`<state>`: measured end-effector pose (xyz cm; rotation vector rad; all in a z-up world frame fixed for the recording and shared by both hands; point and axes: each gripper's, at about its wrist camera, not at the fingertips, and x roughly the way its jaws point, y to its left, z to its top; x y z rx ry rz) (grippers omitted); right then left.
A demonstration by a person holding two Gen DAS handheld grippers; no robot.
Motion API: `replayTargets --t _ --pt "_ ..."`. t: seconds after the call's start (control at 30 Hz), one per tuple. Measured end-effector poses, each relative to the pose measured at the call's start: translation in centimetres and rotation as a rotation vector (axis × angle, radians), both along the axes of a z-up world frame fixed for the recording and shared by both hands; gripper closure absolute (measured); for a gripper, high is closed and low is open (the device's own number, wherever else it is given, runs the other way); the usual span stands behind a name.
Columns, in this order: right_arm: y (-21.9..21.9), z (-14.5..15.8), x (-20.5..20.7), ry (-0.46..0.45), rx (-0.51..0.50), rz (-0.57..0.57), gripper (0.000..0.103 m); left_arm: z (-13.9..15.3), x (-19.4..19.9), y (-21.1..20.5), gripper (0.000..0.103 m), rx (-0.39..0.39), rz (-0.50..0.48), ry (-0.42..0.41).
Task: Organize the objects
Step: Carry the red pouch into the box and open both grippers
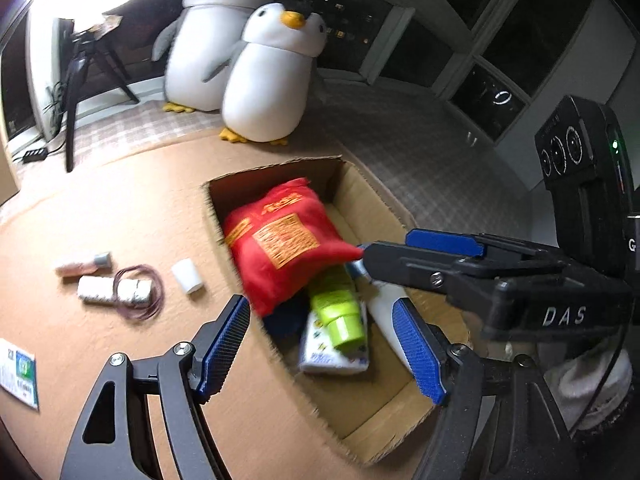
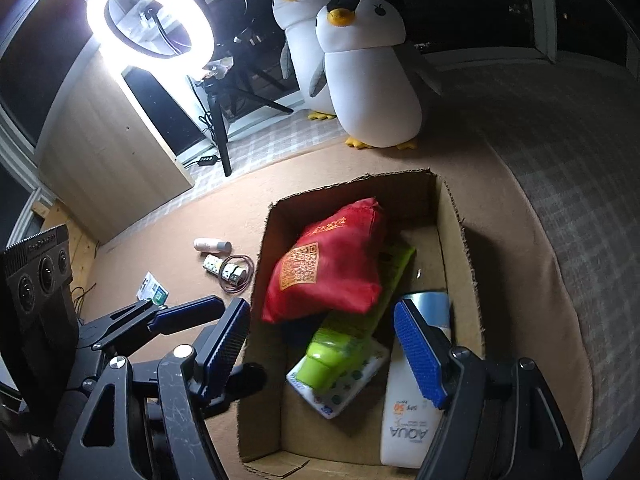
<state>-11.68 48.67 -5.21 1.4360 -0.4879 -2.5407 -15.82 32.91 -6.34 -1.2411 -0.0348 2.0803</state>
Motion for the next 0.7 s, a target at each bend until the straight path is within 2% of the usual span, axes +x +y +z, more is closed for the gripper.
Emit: replayTargets --t 0.2,0.5,0.7 --pt "-1.6 0.6 1.1 0.035 -0.003 -0.009 0.032 -0.5 2.2 -6.5 0.026 -0.007 0.061 -0.005" --pt "-6.2 2.2 2.4 0.121 0.033 0.019 0.031 -2.7 5.1 -18.4 0.025 -0.047 0.211 -0.072" --pt "-10.5 3.0 1.8 0.121 -0.021 0.086 0.031 -2.8 5.5 -22.1 0.026 -0.058 0.254 -0.069"
